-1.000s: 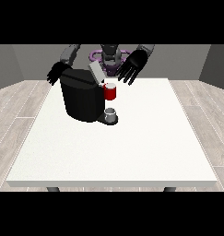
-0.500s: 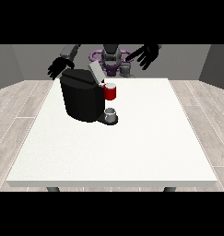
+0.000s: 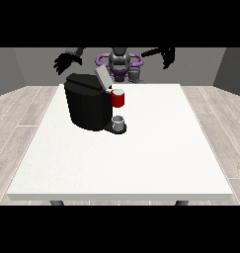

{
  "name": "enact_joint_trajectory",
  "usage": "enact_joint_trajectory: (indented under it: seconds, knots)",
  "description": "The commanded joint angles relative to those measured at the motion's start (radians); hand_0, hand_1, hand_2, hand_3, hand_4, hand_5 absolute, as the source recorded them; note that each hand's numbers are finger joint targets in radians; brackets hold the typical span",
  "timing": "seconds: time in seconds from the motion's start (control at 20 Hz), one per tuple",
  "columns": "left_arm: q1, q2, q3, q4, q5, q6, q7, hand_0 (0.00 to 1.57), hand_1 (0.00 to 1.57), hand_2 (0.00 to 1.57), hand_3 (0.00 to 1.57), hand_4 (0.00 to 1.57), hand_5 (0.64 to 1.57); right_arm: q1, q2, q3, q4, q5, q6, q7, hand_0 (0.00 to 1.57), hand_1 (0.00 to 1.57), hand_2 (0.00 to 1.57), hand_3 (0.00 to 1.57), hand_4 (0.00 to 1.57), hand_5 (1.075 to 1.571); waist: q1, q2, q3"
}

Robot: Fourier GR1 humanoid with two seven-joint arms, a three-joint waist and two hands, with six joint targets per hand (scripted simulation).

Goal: Insert the coffee pod into the coffee machine and close the lid

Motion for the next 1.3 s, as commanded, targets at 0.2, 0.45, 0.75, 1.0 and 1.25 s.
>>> enact_joint_trajectory:
  seconds: [0.2, 0.45, 0.75, 1.0, 1.25]
  knots:
    - [0.163, -0.045, 0.029, -0.04, 0.083, -0.021, -0.003, 0.0, 0.0, 0.0, 0.0, 0.0, 1.571, -0.05, -0.033, 0.067, -0.14, 0.003, 0.066, 0.105, 0.0, 0.0, 0.0, 0.0, 0.12, 1.571, 0.038, -0.069, -0.0001]
    - [0.262, -0.084, 0.011, -0.096, 0.123, -0.061, -0.028, 0.0, 0.0, 0.0, 0.0, 0.14, 1.571, -0.093, -0.06, 0.067, -0.192, -0.028, 0.114, 0.154, 0.0, 0.0, 0.0, 0.0, 0.0, 1.571, 0.078, -0.078, 0.0002]
    - [0.309, -0.117, -0.03, -0.23, 0.168, -0.087, 0.014, 0.0, 0.0, 0.0, 0.0, 0.09, 1.571, -0.154, -0.071, 0.091, -0.16, 0.019, 0.123, 0.145, 0.0, 0.0, 0.0, 0.0, 0.0, 1.571, 0.152, -0.025, 0.0006]
    - [0.342, -0.126, -0.091, -0.344, 0.219, -0.043, 0.06, 0.0, 0.0, 0.0, 0.0, 0.0, 1.571, -0.254, -0.088, 0.079, -0.148, 0.017, 0.158, 0.15, 0.0, 0.0, 0.0, 0.0, 0.16, 1.571, 0.148, 0.033, 0.0006]
    - [0.372, -0.126, -0.106, -0.473, 0.302, -0.025, 0.181, 0.0, 0.0, 0.0, 0.0, 0.0, 1.571, -0.236, -0.055, 0.105, -0.104, 0.024, 0.18, 0.141, 0.0, 0.0, 0.0, 0.0, 0.0, 1.571, 0.147, 0.057, 0.0007]
